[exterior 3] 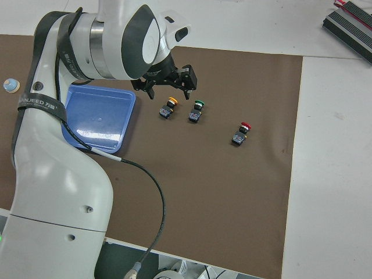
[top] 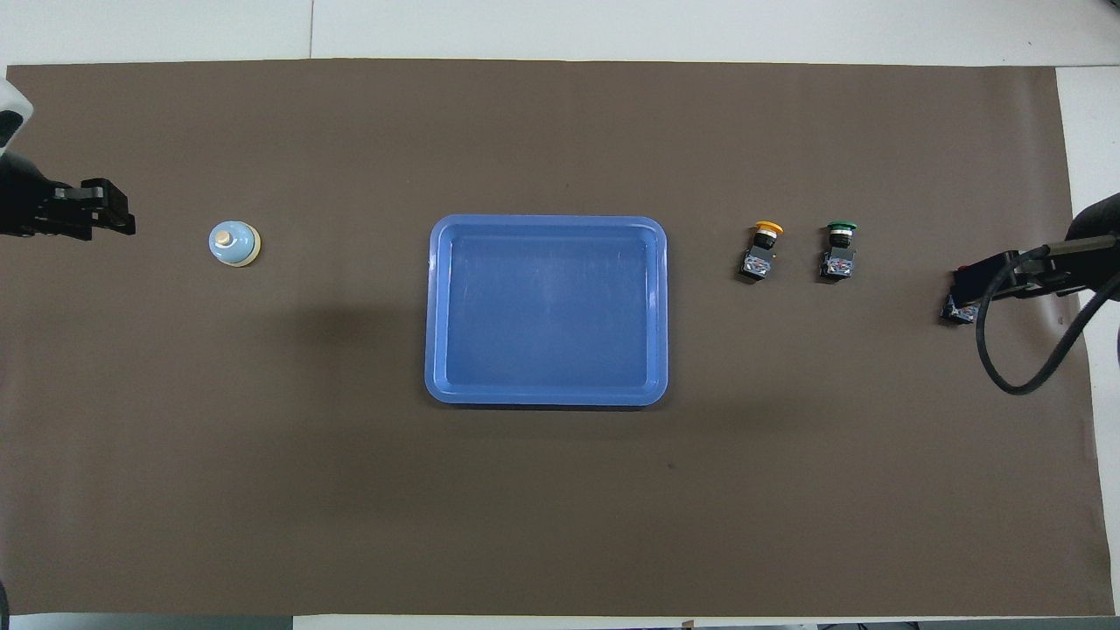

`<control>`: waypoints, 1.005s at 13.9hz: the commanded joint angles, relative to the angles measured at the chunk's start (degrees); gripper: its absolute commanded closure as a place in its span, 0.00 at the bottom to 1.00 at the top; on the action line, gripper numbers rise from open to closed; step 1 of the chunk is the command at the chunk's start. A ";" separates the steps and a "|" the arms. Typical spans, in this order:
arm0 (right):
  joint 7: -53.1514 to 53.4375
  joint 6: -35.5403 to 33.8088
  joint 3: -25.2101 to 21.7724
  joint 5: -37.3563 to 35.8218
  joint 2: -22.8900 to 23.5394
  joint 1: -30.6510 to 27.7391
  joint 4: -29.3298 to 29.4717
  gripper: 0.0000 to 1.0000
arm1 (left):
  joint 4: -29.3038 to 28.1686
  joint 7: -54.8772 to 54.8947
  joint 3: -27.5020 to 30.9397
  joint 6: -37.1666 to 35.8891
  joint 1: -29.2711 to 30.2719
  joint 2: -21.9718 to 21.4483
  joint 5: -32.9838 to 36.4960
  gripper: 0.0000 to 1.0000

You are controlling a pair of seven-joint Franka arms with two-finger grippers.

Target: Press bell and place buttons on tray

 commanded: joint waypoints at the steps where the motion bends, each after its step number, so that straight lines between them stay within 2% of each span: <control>1: -1.31 0.16 0.78 0.31 -1.02 -0.92 -1.05 0.00 | -1.59 -0.38 0.01 -4.29 -0.83 -4.13 -0.05 0.00; 4: -1.31 0.07 0.78 0.31 -1.19 -0.92 -0.96 0.00 | -2.29 -0.30 -0.08 -8.25 -1.44 -7.21 -0.05 0.00; 8: -1.14 0.85 0.87 0.40 -1.28 -0.40 -1.31 0.00 | -2.38 -0.29 -0.08 -9.05 -3.02 -7.13 -0.23 0.00; 12: 4.82 9.02 1.31 0.40 -1.81 1.18 -6.22 0.00 | -3.25 0.14 -0.25 -9.76 -4.24 -7.12 -0.67 0.00; 14: 10.78 12.27 1.31 0.32 1.33 3.29 -6.68 0.00 | -4.22 0.32 -0.16 -10.02 -5.13 -7.48 -0.58 0.00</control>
